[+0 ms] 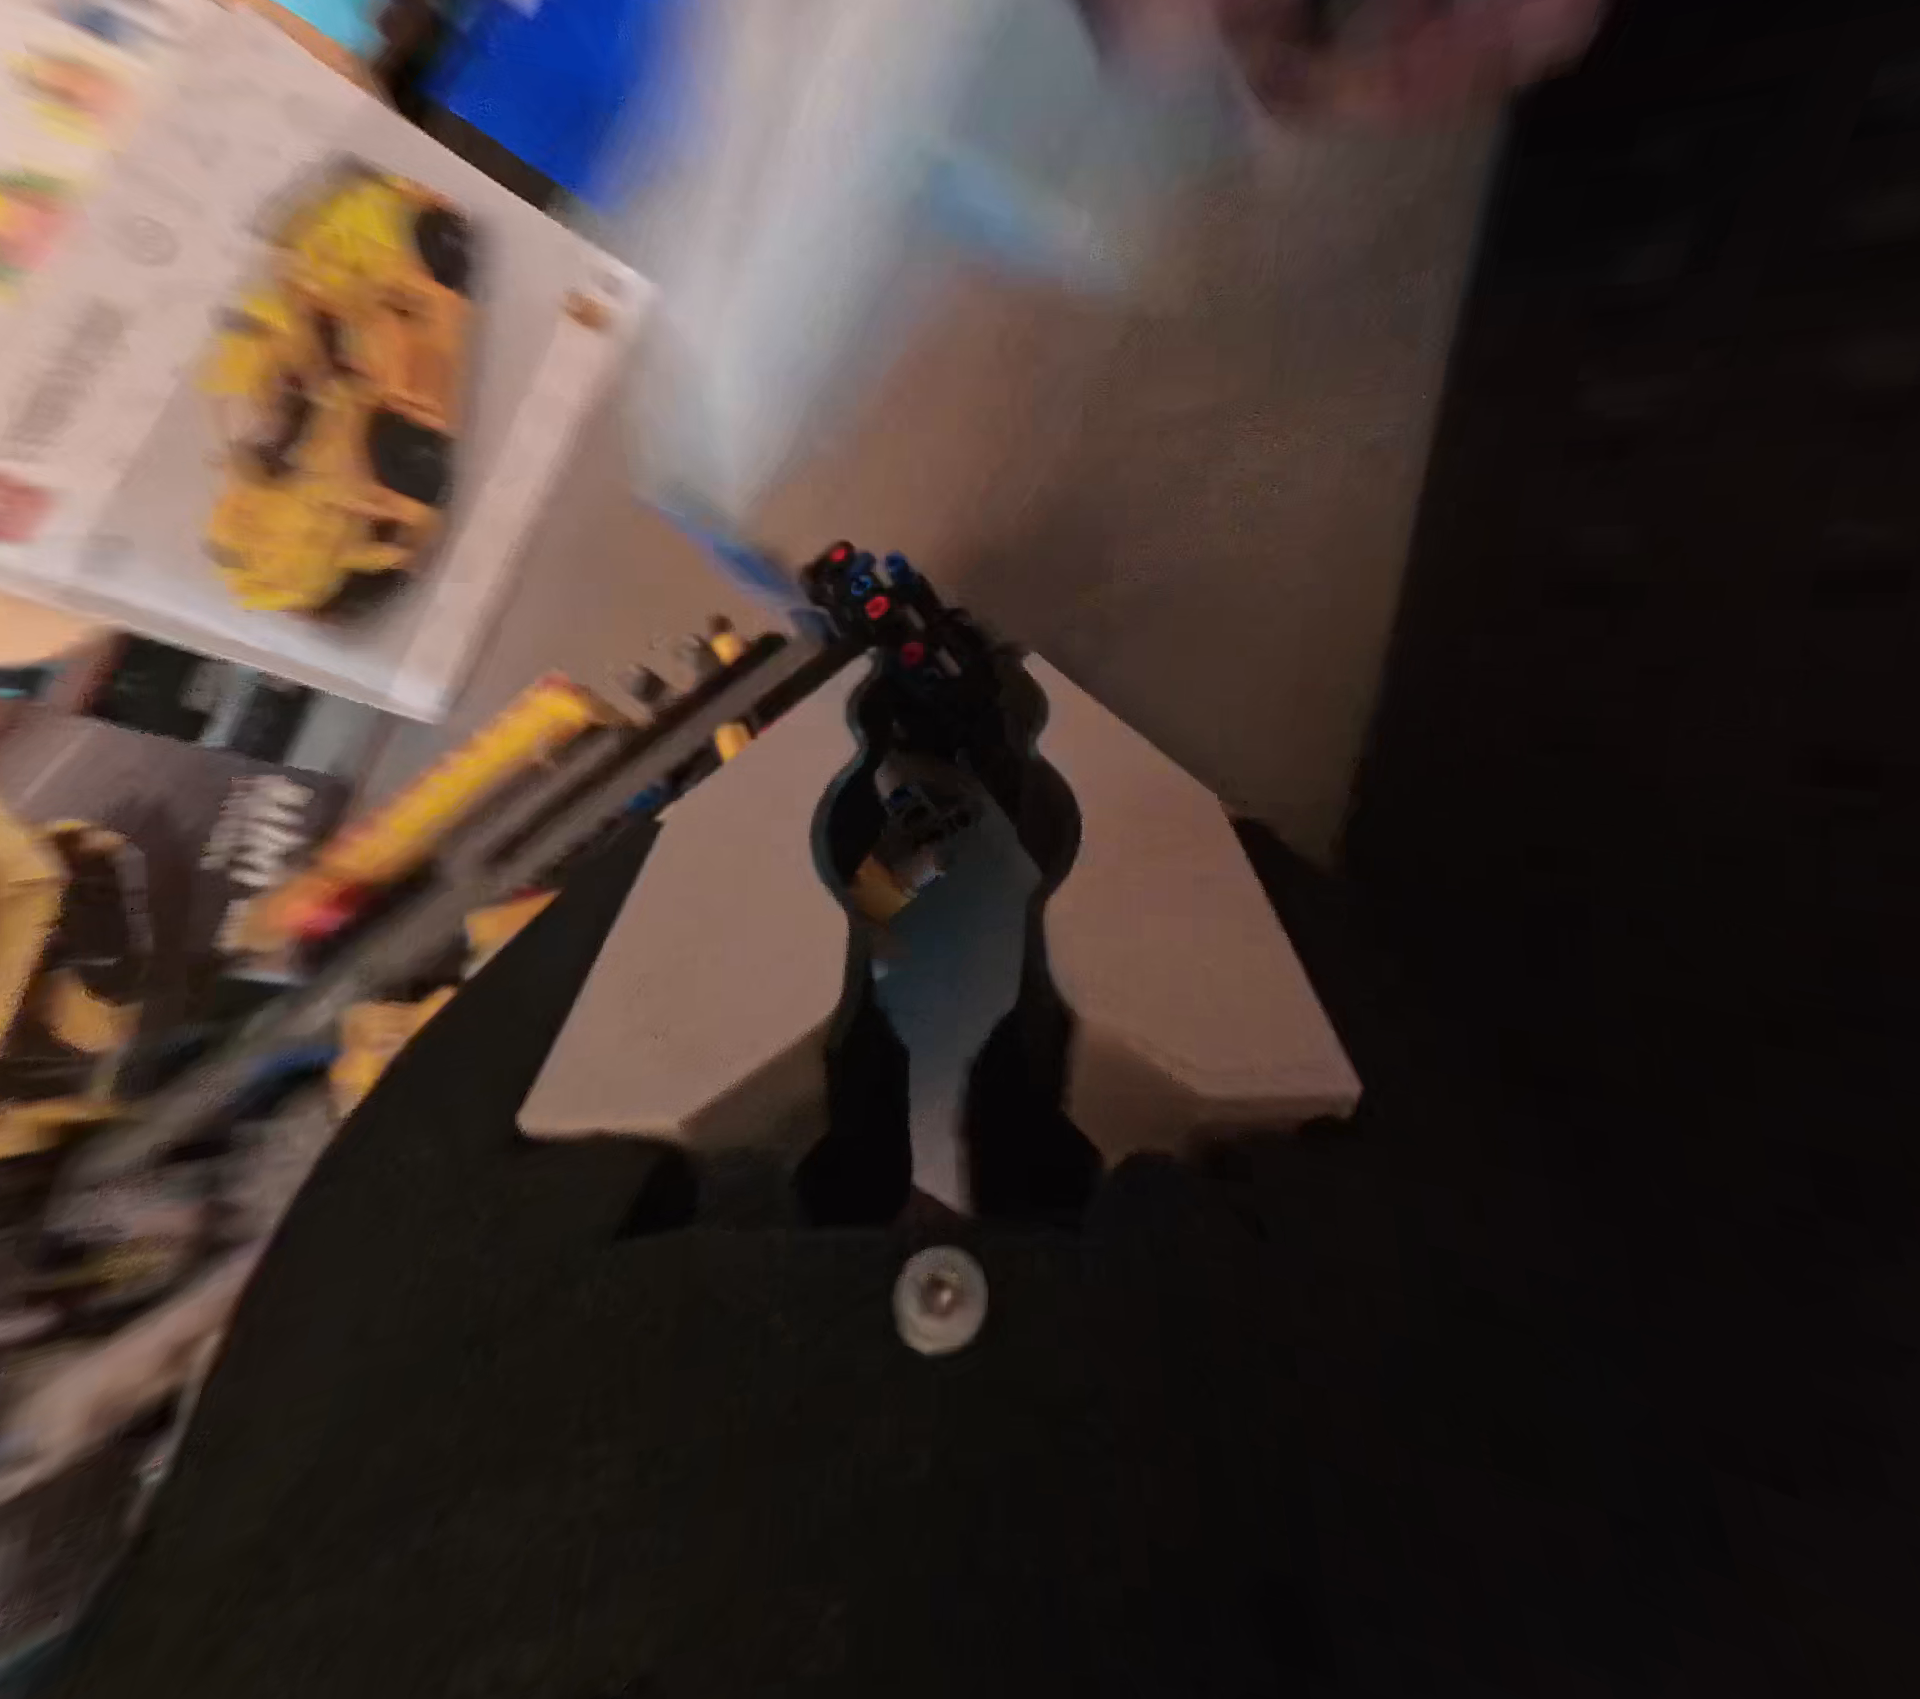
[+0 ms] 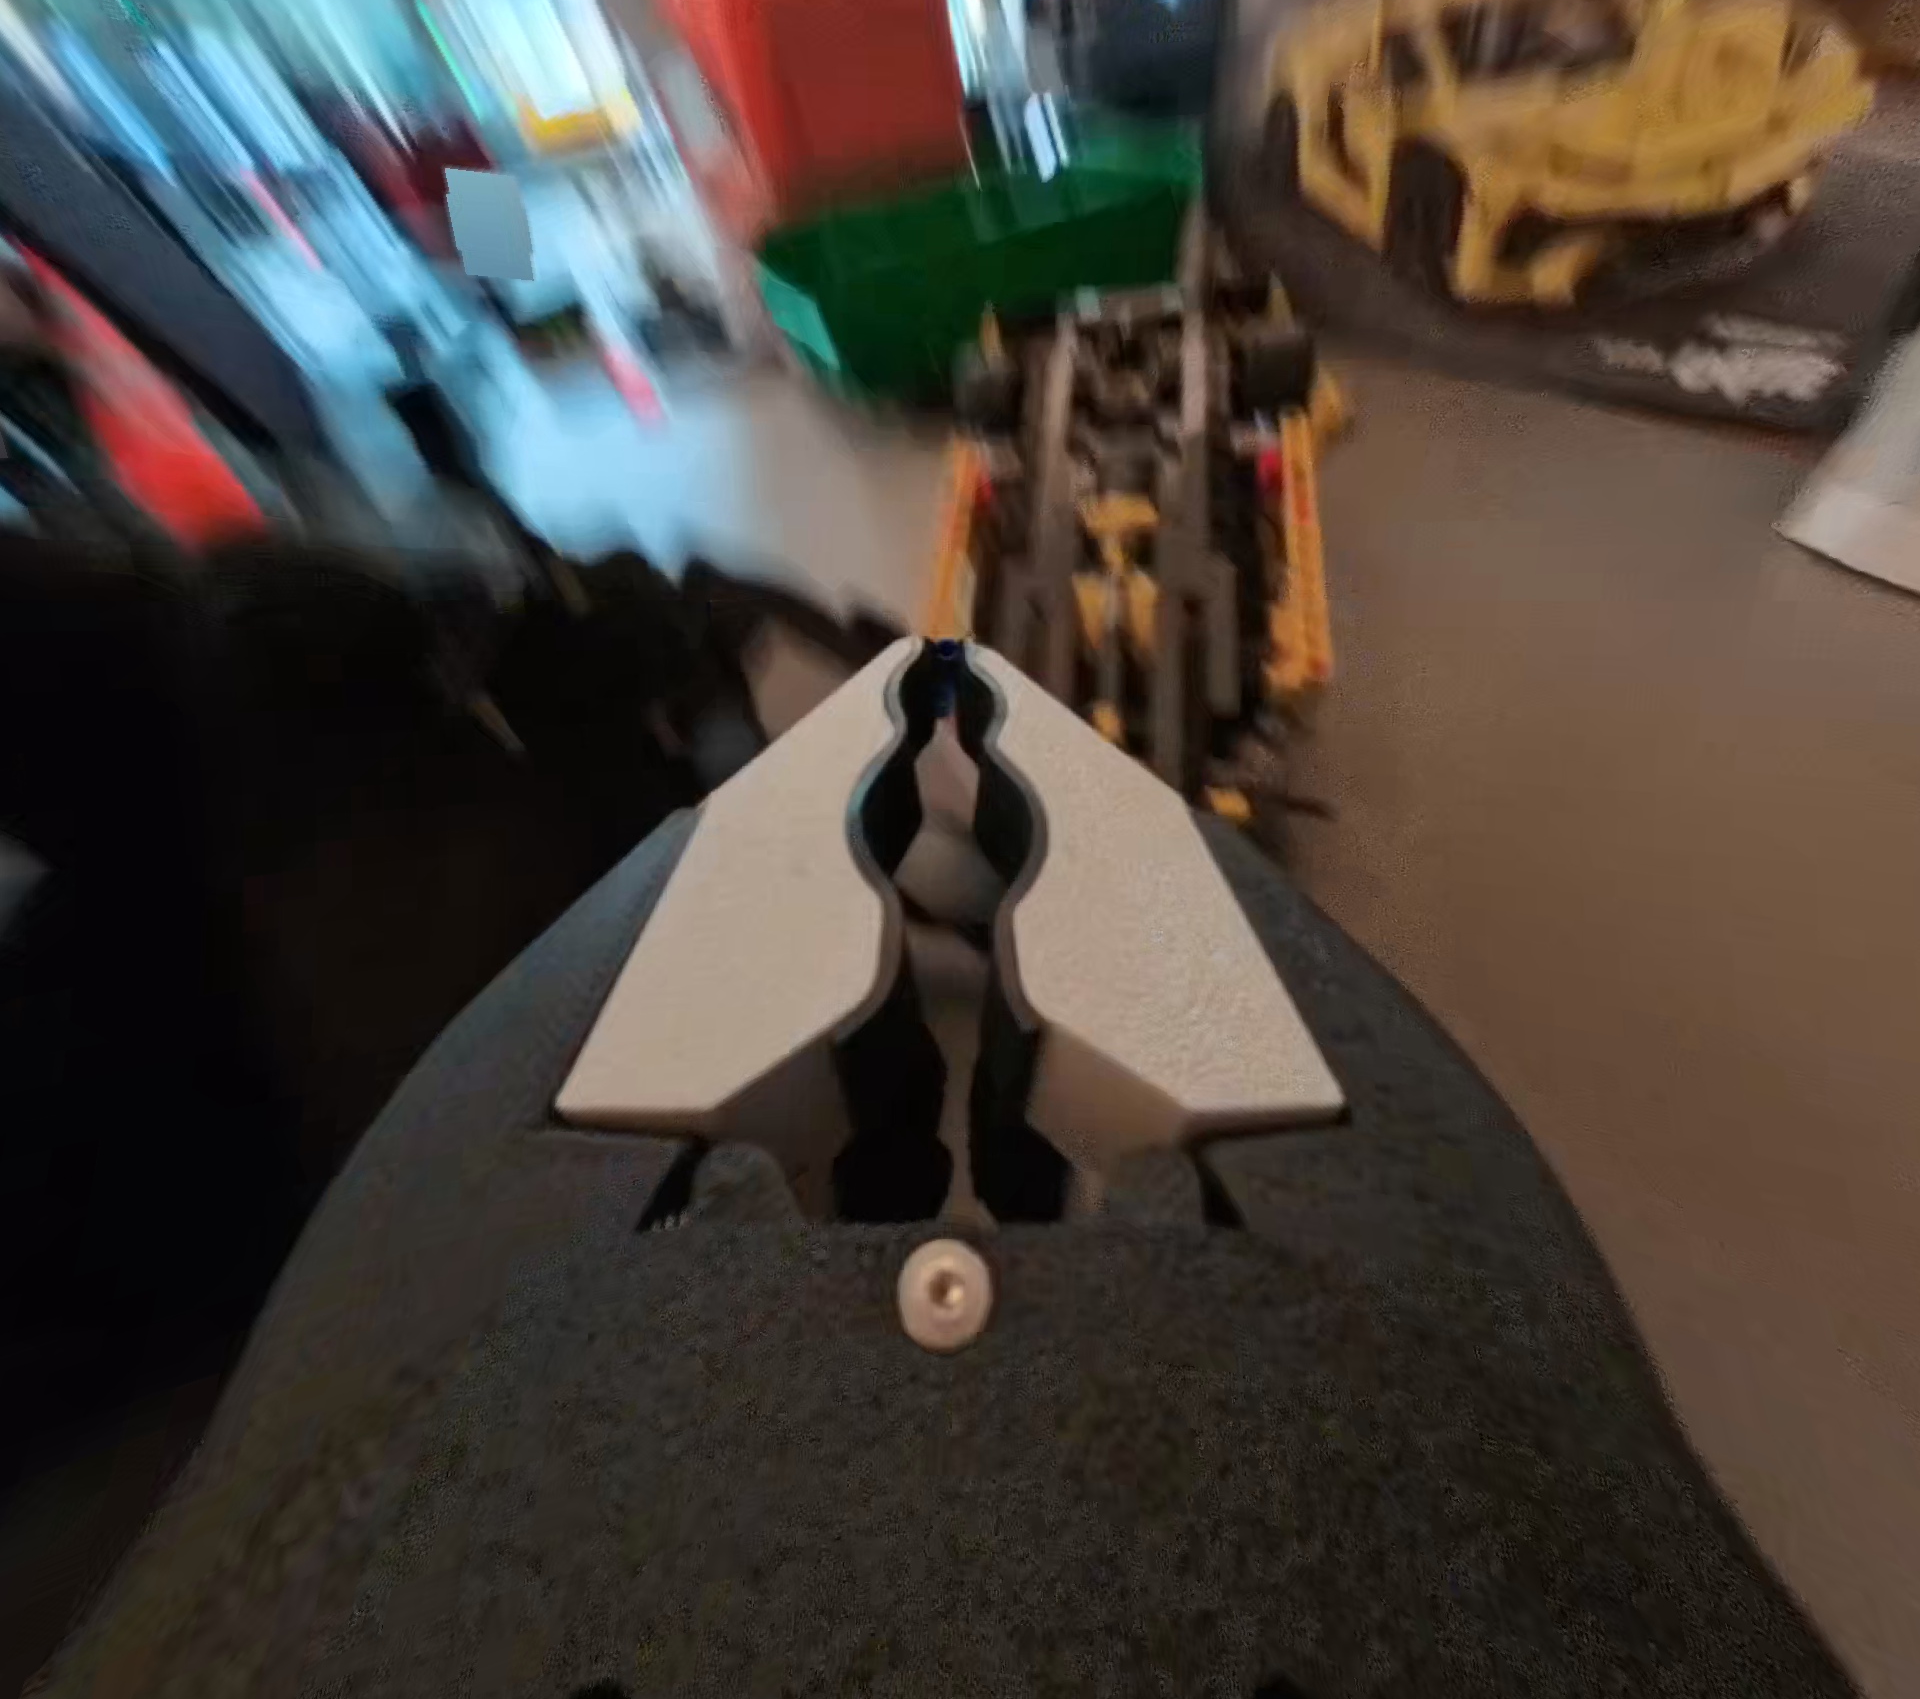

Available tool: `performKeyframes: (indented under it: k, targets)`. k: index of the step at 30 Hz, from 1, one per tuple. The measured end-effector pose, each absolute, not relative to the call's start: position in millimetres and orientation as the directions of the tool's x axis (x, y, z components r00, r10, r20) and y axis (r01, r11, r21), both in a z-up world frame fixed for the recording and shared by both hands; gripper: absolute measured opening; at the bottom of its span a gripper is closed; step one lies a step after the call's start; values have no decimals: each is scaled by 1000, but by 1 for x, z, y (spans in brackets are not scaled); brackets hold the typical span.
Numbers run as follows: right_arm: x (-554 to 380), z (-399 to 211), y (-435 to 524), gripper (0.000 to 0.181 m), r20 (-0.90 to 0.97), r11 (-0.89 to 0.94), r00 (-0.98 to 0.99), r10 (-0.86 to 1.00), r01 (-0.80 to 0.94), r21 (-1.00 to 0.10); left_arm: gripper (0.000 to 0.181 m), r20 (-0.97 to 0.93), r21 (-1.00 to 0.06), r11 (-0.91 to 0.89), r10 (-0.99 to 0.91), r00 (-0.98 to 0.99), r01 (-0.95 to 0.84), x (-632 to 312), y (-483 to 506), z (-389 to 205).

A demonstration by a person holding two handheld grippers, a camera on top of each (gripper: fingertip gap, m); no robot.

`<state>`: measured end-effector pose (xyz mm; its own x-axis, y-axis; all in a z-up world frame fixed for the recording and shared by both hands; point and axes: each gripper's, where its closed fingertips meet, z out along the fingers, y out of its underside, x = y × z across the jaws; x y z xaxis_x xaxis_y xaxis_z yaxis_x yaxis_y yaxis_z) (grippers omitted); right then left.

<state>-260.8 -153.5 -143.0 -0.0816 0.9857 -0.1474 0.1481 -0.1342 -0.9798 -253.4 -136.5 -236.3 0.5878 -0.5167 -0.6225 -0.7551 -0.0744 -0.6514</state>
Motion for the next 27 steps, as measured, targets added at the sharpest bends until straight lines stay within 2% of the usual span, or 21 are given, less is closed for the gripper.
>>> performKeyframes:
  k: [1,2,6,8,11,12,14,16,18,21,23,24,27]
  targets:
    - [-255,-128,-139,2,-236,-232,-61,970,65,-971,20,-671,-598,-68,-502,545,-799,-254,-135,-239]
    - [-252,-142,-121,2,-206,-208,25,978,106,-972,19,-700,-574,-59,-482,527,-817,-254,-135,-236]
    - [-243,-138,-113,2,-318,-316,-17,948,61,-947,19,-687,-637,-46,-418,594,-769,-261,-132,-220]
    - [-235,-129,-105,2,-378,-378,-39,925,9,-926,19,-629,-686,-60,-451,633,-725,-261,-133,-219]
    - [-207,-138,-56,2,-337,-348,168,926,43,-936,19,-644,-675,-49,-449,620,-736,-260,-134,-220]
    - [-190,-152,-29,3,-281,-327,286,916,126,-937,19,-642,-677,-49,-449,621,-735,-260,-134,-220]
    - [-130,-185,39,4,-138,-358,555,821,311,-880,19,-634,-687,-49,-446,632,-725,-261,-134,-218]
    - [-77,-216,81,3,-164,-537,670,724,398,-743,19,-630,-700,-45,-432,646,-713,-262,-134,-214]
    - [-56,-229,99,3,-226,-626,685,692,414,-661,19,-607,-725,-47,-426,670,-687,-264,-134,-210]
    - [-50,-244,104,4,-255,-663,661,706,489,-567,19,-570,-755,-60,-431,699,-653,-265,-135,-206]
    - [-49,-247,109,8,-210,-649,670,712,514,-561,19,-555,-764,-71,-435,709,-641,-266,-136,-206]
    - [-49,-244,110,16,-186,-631,667,722,524,-573,20,-545,-769,-76,-440,714,-634,-266,-137,-205]
    - [-62,-208,106,26,-191,-581,668,719,426,-694,26,-506,-798,-78,-452,735,-598,-269,-144,-199]
